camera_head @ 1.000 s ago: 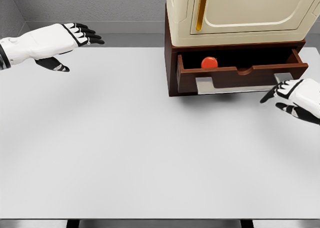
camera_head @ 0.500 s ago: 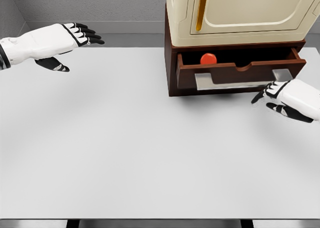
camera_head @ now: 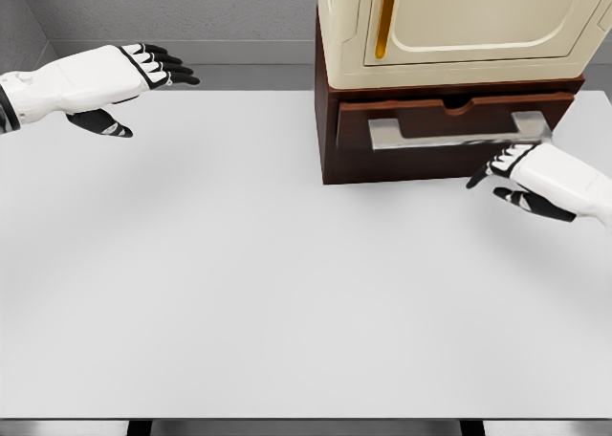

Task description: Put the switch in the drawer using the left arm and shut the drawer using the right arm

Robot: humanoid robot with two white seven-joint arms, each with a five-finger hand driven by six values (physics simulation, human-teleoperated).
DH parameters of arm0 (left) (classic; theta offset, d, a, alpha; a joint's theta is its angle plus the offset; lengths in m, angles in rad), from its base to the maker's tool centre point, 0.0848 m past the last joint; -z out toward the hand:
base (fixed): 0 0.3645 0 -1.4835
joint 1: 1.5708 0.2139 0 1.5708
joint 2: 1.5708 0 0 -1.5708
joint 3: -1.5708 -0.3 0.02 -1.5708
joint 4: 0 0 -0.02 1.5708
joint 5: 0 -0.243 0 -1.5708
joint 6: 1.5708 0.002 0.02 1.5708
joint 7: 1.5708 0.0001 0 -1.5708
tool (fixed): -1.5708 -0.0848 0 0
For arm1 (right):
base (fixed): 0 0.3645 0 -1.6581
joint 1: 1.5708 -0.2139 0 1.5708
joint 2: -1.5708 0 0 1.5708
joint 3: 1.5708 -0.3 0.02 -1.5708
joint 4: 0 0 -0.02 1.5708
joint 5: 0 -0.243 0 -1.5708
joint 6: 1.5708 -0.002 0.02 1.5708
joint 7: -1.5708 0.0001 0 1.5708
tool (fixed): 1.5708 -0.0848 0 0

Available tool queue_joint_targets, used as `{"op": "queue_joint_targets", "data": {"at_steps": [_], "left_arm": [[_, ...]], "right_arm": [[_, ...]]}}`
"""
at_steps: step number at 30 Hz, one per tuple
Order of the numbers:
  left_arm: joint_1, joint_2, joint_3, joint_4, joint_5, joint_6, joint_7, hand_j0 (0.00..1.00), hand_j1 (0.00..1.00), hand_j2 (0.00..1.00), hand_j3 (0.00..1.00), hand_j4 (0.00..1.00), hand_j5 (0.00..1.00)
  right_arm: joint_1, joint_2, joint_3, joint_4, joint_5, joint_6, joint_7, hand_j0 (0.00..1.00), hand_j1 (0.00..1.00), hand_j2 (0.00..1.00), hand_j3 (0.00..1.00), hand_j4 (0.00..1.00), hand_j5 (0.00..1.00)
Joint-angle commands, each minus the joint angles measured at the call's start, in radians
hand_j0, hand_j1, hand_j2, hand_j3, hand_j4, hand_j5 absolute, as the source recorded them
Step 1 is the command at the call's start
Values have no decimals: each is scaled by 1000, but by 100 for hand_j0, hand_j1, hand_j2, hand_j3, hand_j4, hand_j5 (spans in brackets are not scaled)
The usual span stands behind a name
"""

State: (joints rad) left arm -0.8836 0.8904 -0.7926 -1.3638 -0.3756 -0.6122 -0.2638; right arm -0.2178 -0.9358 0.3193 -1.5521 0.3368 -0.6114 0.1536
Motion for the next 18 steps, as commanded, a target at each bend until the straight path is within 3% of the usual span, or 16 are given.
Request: {"op": "queue_joint_targets", "data": {"at_steps": [1, 13, 18], "left_arm": [[0, 1, 1, 0, 6, 1, 0, 100, 100, 100, 100, 100, 100], [0, 1, 1, 6, 6, 1, 0, 100, 100, 100, 100, 100, 100], [-2, 1, 1, 6, 6, 1, 1, 100, 100, 100, 100, 100, 100]], "right_arm": [[0, 9, 17, 15, -4, 1, 8, 57, 57, 57, 57, 57, 57], [-44, 11, 21, 50, 4, 1, 11, 57, 57, 57, 57, 57, 57], [-71, 40, 23, 73, 24, 1, 12, 57, 57, 57, 57, 57, 57]]}}
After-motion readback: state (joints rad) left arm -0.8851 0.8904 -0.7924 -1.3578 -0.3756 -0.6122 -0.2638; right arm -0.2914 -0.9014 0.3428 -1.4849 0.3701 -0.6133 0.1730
